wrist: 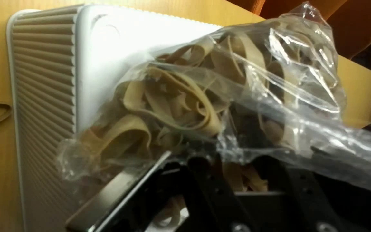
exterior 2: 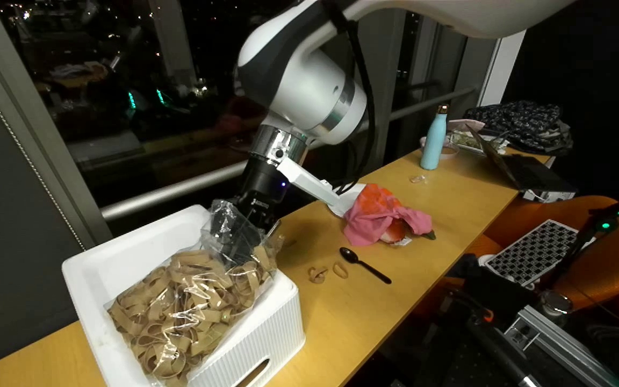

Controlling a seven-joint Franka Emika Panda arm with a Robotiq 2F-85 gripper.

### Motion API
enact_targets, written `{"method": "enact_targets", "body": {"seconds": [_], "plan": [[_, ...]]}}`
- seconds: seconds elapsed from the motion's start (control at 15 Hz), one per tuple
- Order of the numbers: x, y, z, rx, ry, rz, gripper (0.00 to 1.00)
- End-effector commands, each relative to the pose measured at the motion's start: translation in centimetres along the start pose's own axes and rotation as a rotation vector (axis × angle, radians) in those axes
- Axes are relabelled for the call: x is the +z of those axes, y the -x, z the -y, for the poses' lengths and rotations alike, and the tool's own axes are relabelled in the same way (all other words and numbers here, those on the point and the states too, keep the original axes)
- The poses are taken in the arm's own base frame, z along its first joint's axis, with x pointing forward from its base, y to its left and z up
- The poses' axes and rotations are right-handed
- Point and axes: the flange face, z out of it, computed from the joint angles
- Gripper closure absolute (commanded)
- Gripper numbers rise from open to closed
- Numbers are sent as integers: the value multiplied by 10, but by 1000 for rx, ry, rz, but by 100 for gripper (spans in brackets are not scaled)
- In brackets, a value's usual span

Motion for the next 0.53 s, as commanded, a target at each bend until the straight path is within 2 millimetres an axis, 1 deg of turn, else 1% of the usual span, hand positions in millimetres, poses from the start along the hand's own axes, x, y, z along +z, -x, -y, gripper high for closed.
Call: {"method": "enact_targets", "body": {"seconds": [0.0,0.13,0.2,0.27,0.33,0.4,0.47], "plan": [[16,-13,17,-30,-15,35,61],[23,-15,19,-36,-17,46,63],[26,-17,20,-38,-17,50,67],[28,-18,20,-40,-17,54,65],[29,-19,20,-40,-18,60,68],[31,-19,20,-40,-21,67,68],[30,-20,20,-40,-23,70,92]]}}
